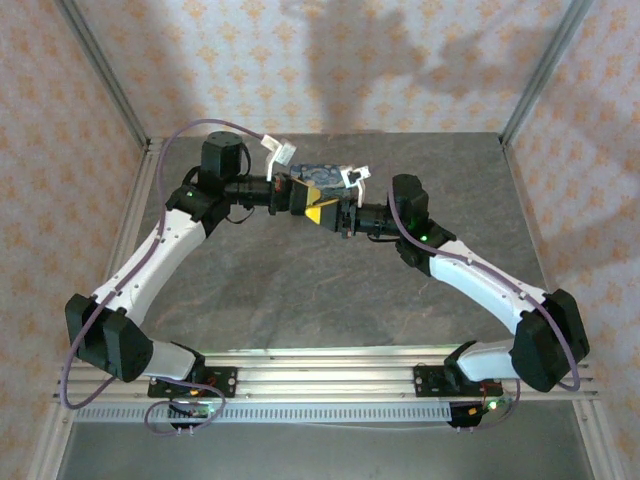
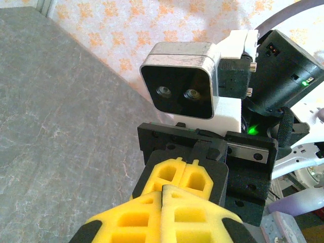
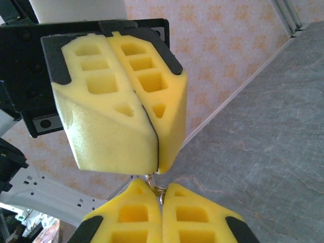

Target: Unlock the padlock with the key

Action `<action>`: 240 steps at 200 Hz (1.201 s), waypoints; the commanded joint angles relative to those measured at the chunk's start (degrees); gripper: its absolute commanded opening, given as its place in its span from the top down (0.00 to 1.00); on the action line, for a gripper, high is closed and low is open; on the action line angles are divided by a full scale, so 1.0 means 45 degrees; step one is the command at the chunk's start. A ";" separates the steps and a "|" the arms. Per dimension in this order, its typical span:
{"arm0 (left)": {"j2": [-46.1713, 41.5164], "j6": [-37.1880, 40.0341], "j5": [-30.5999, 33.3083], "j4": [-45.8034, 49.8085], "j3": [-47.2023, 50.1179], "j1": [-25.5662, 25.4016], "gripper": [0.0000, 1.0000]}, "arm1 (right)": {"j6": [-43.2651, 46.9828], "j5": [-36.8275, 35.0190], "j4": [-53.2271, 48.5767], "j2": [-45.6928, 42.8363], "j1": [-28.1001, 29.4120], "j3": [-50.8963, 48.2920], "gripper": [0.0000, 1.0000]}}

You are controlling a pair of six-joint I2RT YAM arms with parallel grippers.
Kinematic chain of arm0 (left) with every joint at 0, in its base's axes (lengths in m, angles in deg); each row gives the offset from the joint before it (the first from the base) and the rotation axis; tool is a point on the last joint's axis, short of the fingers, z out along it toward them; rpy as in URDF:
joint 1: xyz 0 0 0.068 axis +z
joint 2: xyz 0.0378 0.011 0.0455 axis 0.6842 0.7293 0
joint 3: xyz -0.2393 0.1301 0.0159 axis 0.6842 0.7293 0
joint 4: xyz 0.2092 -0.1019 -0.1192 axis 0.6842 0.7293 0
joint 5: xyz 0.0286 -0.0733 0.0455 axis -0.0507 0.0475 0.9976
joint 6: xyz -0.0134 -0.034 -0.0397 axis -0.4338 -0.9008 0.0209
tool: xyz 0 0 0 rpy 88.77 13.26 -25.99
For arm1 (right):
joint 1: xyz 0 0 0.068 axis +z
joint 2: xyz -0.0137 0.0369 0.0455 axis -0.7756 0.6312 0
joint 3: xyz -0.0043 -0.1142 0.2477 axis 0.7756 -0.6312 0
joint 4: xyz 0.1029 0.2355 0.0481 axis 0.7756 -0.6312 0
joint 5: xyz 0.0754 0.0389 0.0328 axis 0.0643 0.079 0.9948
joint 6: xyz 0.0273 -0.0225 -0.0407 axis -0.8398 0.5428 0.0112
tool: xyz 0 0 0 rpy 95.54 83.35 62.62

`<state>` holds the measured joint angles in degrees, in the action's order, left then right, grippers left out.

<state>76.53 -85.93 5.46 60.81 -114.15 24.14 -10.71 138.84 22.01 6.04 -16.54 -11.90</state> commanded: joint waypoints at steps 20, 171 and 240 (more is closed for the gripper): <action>-0.0632 0.0322 0.0075 -0.0200 0.0049 0.0048 1.00 | 0.0903 -0.0493 -0.1009 -0.0067 -0.0030 0.0316 1.00; -0.0118 0.2127 -0.0627 0.2015 -0.1210 0.0049 1.00 | 0.0525 0.0339 -0.0914 -0.1076 -0.0074 0.0557 0.64; -0.0196 0.2340 -0.0823 0.2304 -0.1258 0.0048 1.00 | 0.0201 0.0713 -0.0381 -0.0608 0.0201 0.0932 0.70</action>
<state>75.83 -76.88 3.84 69.90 -118.00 24.14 -9.46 140.00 16.41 3.22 -16.38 -10.11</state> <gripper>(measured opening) 0.049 0.309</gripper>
